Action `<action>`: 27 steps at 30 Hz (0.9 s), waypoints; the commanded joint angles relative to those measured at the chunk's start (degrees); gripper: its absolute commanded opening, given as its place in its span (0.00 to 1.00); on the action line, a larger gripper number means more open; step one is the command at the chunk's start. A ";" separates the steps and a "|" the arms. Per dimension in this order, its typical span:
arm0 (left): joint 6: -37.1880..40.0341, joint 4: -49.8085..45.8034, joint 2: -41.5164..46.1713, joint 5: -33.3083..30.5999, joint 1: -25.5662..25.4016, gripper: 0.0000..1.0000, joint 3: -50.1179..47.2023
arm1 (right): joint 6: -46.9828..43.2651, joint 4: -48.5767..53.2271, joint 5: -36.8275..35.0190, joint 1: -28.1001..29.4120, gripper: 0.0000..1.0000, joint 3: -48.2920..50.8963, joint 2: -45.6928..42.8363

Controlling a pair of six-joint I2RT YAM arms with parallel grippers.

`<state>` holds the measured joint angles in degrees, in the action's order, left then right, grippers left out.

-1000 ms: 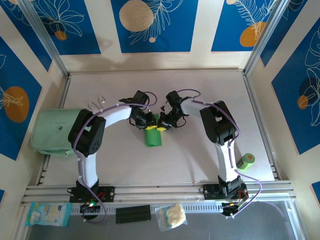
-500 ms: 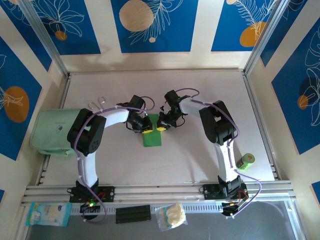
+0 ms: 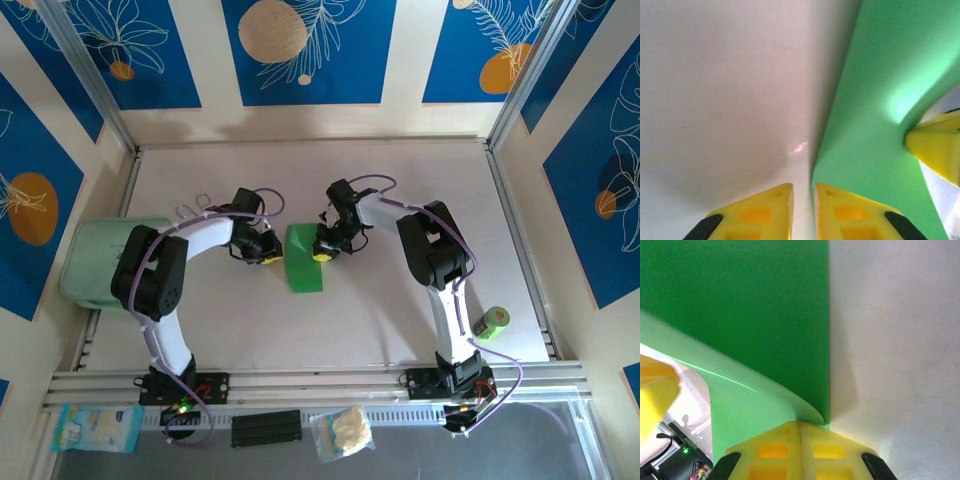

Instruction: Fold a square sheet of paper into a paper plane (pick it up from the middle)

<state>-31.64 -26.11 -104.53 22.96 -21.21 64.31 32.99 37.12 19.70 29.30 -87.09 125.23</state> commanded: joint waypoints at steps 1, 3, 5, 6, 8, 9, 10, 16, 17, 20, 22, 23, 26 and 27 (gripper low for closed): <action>-1.98 2.54 3.43 3.62 -1.19 0.20 -0.78 | 0.51 7.23 -14.08 -0.91 0.03 2.81 6.25; -4.42 6.57 2.86 5.52 -2.50 0.19 -0.88 | 0.58 7.34 -13.98 -0.91 0.03 2.81 6.34; -6.34 9.86 1.09 6.93 -3.61 0.19 -0.45 | 0.60 7.40 -13.99 -0.91 0.03 2.75 6.57; -6.98 10.77 -0.27 7.52 -3.93 0.19 0.16 | 0.59 7.46 -13.99 -0.89 0.03 2.65 6.61; -7.42 11.25 -2.74 7.59 -4.19 0.18 1.67 | 0.58 7.54 -14.12 -0.87 0.03 2.59 6.69; -7.31 11.37 -3.93 7.10 -4.19 0.18 2.21 | 0.63 7.61 -14.16 -0.89 0.03 2.65 6.69; -7.10 11.18 -4.92 6.64 -4.09 0.18 2.88 | 0.58 7.65 -14.17 -0.84 0.03 2.63 6.74; -5.98 8.94 -8.52 3.22 -3.02 0.17 4.08 | 0.36 8.48 -15.09 -0.90 0.03 2.54 7.04; -5.97 8.75 -8.65 2.54 -2.60 0.17 3.73 | 0.32 8.64 -15.42 -0.86 0.03 2.47 7.15; -5.17 8.48 -8.97 1.15 -0.18 0.17 1.99 | 0.24 9.25 -16.44 -0.80 0.03 2.38 7.31; -4.48 7.83 -9.22 0.83 2.01 0.17 1.26 | -0.03 9.80 -17.60 -0.65 0.03 2.21 7.56; -4.14 7.44 -9.21 1.06 2.93 0.17 1.12 | -0.07 10.10 -18.08 -0.65 0.03 2.08 7.73; -2.14 4.84 -7.61 0.38 4.78 0.17 1.50 | -0.24 10.48 -19.30 -0.65 0.03 2.21 7.86; -1.27 3.81 -6.70 0.05 5.11 0.17 2.00 | -0.31 10.65 -19.60 -0.65 0.03 2.23 7.75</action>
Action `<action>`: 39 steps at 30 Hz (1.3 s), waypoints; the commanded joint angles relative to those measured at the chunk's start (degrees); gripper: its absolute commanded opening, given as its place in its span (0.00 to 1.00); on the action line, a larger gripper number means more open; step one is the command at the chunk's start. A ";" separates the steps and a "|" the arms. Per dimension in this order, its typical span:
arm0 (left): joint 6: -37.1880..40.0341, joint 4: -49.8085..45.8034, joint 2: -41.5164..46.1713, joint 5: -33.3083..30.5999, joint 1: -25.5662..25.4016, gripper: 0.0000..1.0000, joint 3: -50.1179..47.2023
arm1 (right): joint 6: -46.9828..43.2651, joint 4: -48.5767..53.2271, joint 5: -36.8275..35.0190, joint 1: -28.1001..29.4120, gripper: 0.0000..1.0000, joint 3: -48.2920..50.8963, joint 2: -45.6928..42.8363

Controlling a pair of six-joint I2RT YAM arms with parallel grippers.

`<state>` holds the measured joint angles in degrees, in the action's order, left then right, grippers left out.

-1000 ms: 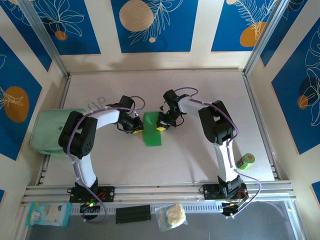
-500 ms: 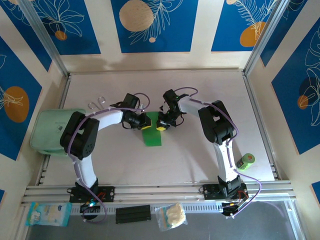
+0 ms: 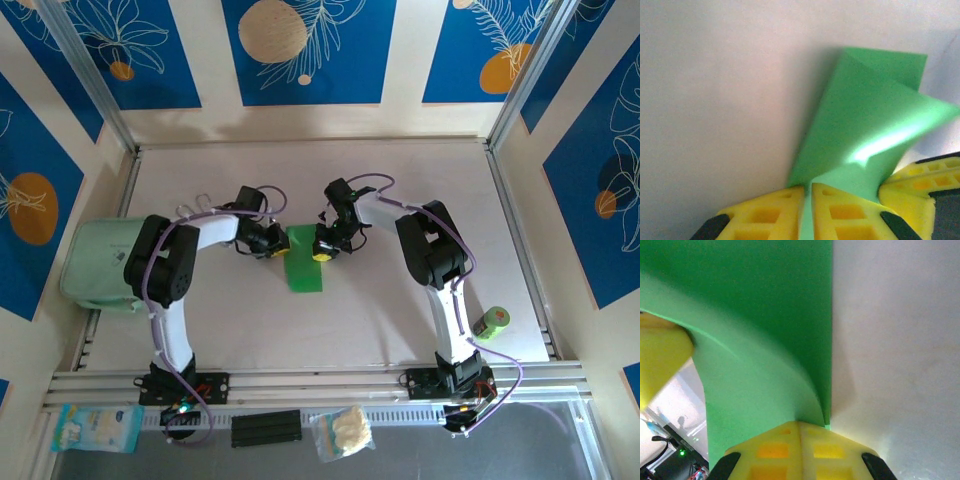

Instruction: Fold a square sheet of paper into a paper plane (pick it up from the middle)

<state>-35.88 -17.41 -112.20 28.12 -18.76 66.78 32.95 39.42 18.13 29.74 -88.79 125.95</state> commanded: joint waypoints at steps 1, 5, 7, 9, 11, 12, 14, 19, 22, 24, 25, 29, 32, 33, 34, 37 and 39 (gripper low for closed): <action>3.59 -5.78 1.99 -5.28 2.81 0.17 0.03 | -0.23 8.32 -18.25 -1.08 0.02 3.98 7.03; 2.36 -4.12 5.24 -0.52 2.34 0.17 0.98 | -0.20 8.11 -17.98 -1.06 0.02 4.03 7.02; -1.39 -0.63 6.42 1.68 0.89 0.17 0.34 | -0.08 7.89 -17.80 -1.02 0.02 4.15 7.12; -4.01 2.01 6.34 2.38 -0.87 0.16 0.15 | 0.01 7.79 -17.90 -1.07 0.02 4.09 7.29; -6.15 4.56 5.20 2.85 -2.28 0.16 0.27 | 0.10 7.78 -18.05 -1.08 0.02 4.09 7.31; -7.07 5.99 4.27 3.20 -2.79 0.16 0.42 | 0.10 7.78 -18.13 -1.08 0.02 4.14 7.38; -8.13 7.37 2.08 3.60 -3.31 0.16 1.27 | 0.14 7.78 -18.13 -1.06 0.02 4.17 7.46; -7.18 5.95 -2.19 1.87 -3.30 0.15 4.14 | 0.02 7.78 -18.27 -1.17 0.02 4.51 7.38; -6.22 4.01 -3.83 -1.34 -2.82 0.14 5.14 | 0.02 7.61 -18.22 -1.17 0.02 4.89 7.42; -5.80 3.21 -4.71 -3.54 -2.44 0.14 5.38 | -0.07 7.47 -18.09 -1.16 0.02 4.97 7.57; -5.42 2.92 -5.05 -4.74 -2.12 0.14 5.45 | -0.14 7.57 -17.97 -1.17 0.02 4.95 7.66; -4.84 3.55 -5.30 -6.14 0.11 0.14 4.78 | -0.32 7.80 -18.58 -1.22 0.02 5.30 7.71; -3.15 2.36 -4.88 -7.05 2.02 0.14 5.26 | -0.34 7.73 -18.94 -1.19 0.02 5.73 7.67; -2.41 1.80 -4.79 -7.46 2.65 0.14 5.58 | -0.34 7.65 -19.04 -1.27 0.02 5.84 7.73; -1.78 1.58 -4.78 -7.50 3.29 0.14 5.86 | -0.30 7.55 -19.01 -1.29 0.02 5.93 7.73; -0.33 0.76 -4.37 -6.91 3.91 0.14 7.09 | -0.34 7.41 -19.07 -1.39 0.02 6.08 7.77; -0.46 1.34 -3.20 -5.04 3.66 0.14 7.41 | -0.34 7.26 -19.01 -1.46 0.02 6.09 7.67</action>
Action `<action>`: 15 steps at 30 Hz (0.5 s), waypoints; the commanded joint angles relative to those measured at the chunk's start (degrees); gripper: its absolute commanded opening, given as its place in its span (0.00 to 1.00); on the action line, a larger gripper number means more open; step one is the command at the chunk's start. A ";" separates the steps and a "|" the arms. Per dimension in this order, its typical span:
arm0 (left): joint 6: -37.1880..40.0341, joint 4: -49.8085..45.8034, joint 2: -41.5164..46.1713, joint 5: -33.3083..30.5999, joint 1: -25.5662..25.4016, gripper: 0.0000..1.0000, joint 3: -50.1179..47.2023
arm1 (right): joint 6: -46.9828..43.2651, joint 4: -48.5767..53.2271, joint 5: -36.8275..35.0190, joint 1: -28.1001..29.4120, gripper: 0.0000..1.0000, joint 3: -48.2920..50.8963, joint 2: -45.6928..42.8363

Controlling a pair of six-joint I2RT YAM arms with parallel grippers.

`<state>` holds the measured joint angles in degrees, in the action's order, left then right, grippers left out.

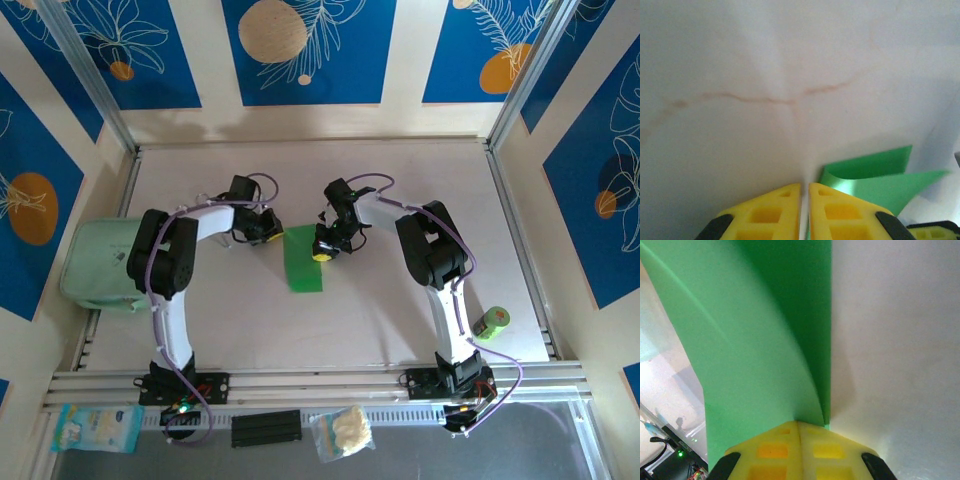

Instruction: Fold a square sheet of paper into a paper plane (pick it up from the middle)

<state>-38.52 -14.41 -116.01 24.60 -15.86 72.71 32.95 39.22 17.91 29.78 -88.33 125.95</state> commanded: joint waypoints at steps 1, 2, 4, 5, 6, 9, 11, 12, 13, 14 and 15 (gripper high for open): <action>1.44 -0.56 1.66 -0.25 0.42 0.14 1.10 | -0.34 7.48 -18.76 -1.45 0.02 5.55 7.69; 0.82 0.34 2.55 0.56 -0.05 0.14 0.71 | -0.32 7.37 -18.67 -1.53 0.02 5.68 7.68; -0.58 2.23 4.61 1.58 -1.51 0.14 -0.48 | -0.26 7.21 -18.42 -1.44 0.02 5.74 7.80; -1.23 3.17 5.33 1.55 -2.23 0.14 -1.00 | -0.25 7.18 -18.35 -1.45 0.02 5.74 7.78; -2.07 4.23 5.69 1.64 -3.09 0.14 -1.66 | -0.17 7.09 -18.35 -1.46 0.02 5.83 7.86; -4.63 7.82 4.49 3.09 -4.76 0.14 -3.18 | -0.08 7.05 -18.11 -1.44 0.02 5.77 8.15; -5.87 9.21 2.59 3.67 -5.17 0.14 -3.44 | -0.16 7.01 -18.09 -1.44 0.02 5.73 8.32; -6.33 9.96 1.52 4.06 -5.15 0.14 -3.28 | -0.17 7.06 -18.10 -1.43 0.02 5.72 8.35; -6.76 10.85 0.65 4.54 -5.15 0.14 -3.11 | -0.28 7.05 -18.09 -1.45 0.02 5.72 8.35; -6.98 11.32 -0.09 4.71 -5.15 0.14 -2.93 | -0.35 7.10 -18.13 -1.44 0.02 5.72 8.36; -7.01 11.60 -0.89 4.88 -5.15 0.14 -2.67 | -0.32 7.17 -18.14 -1.46 0.02 5.77 8.43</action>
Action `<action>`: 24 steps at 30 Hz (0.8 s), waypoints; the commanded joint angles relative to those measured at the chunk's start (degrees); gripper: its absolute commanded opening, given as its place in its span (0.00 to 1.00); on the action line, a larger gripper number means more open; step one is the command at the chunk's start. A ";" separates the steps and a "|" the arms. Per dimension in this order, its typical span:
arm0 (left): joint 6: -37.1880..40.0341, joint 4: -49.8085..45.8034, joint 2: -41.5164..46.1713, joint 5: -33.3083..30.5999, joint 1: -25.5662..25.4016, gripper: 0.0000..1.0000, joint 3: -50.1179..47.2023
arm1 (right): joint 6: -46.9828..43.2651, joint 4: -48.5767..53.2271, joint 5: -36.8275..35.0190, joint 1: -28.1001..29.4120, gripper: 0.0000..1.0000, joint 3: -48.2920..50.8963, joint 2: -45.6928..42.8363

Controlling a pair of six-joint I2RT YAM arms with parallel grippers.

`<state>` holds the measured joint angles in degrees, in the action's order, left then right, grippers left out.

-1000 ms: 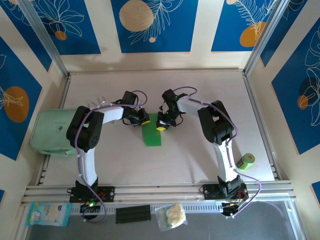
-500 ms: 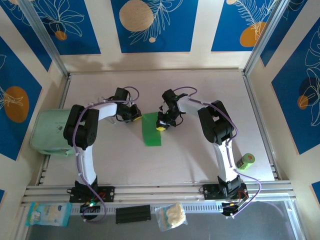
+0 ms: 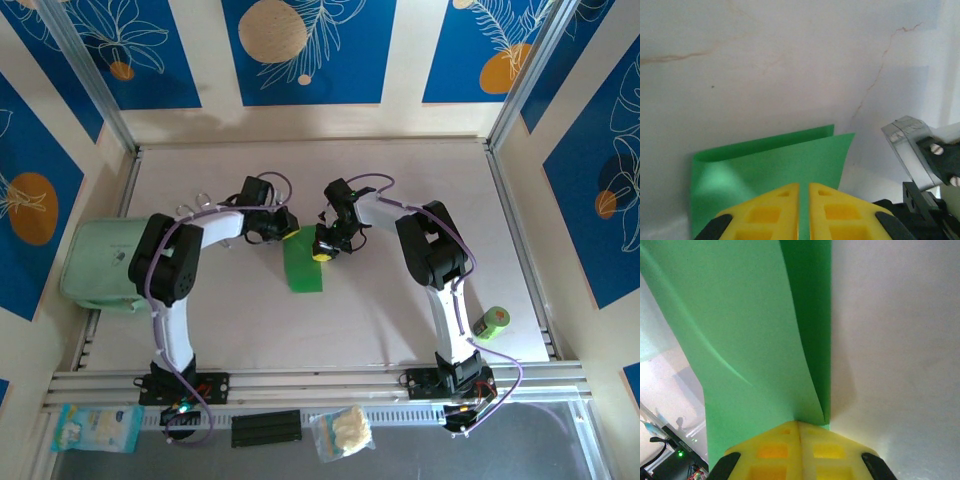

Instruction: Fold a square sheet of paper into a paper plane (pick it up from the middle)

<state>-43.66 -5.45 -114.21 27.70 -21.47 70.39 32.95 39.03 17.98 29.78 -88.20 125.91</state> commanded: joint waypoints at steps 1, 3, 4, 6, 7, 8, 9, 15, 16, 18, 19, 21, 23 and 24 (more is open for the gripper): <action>-1.71 2.31 -3.41 1.46 0.46 0.14 0.19 | -0.32 7.43 -18.27 -1.48 0.02 5.61 8.47; -1.18 1.63 -4.34 0.54 0.55 0.14 0.78 | -0.34 7.53 -18.29 -1.44 0.02 5.61 8.47; -0.70 1.30 -4.58 -0.38 0.69 0.14 0.66 | -0.33 7.52 -18.45 -1.42 0.02 5.63 8.42; 0.42 0.96 -5.12 -2.06 1.19 0.13 0.37 | -0.34 7.60 -18.62 -1.48 0.02 5.76 8.52; 0.96 1.29 -5.35 -2.76 1.54 0.13 -0.01 | -0.31 7.72 -18.74 -1.47 0.02 5.80 8.53; 1.47 1.58 -5.56 -3.40 1.88 0.13 -0.43 | -0.34 7.68 -18.76 -1.48 0.02 5.86 8.48; 2.00 1.76 -5.76 -3.85 2.23 0.13 -0.71 | -0.41 7.84 -18.98 -1.44 0.02 5.94 8.58; 5.07 0.90 -6.52 -4.76 5.07 0.13 -0.71 | -0.73 8.93 -21.59 -1.22 0.02 6.08 8.72; 5.50 0.55 -6.70 -4.69 5.72 0.13 -0.36 | -0.84 8.89 -21.66 -1.21 0.02 6.05 8.74; 6.12 -0.03 -6.98 -4.51 6.79 0.13 0.21 | -0.82 8.94 -21.90 -1.22 0.02 6.16 8.75; 6.39 -0.42 -7.12 -4.37 7.32 0.13 0.63 | -0.76 8.80 -21.93 -1.21 0.02 6.24 8.70; 7.01 -1.20 -7.49 -4.08 8.10 0.13 1.64 | -0.73 8.80 -21.94 -1.27 0.02 6.29 8.72; 7.50 -2.17 -7.73 -3.93 8.87 0.13 2.89 | -0.78 8.79 -21.93 -1.26 0.02 6.32 8.74; 7.79 -2.61 -7.86 -3.81 9.14 0.13 3.45 | -0.77 8.70 -21.98 -1.30 0.02 6.39 8.68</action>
<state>-39.46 -5.02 -119.28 30.48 -16.08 72.44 32.73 38.89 17.56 29.78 -88.01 125.91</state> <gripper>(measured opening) 0.134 0.048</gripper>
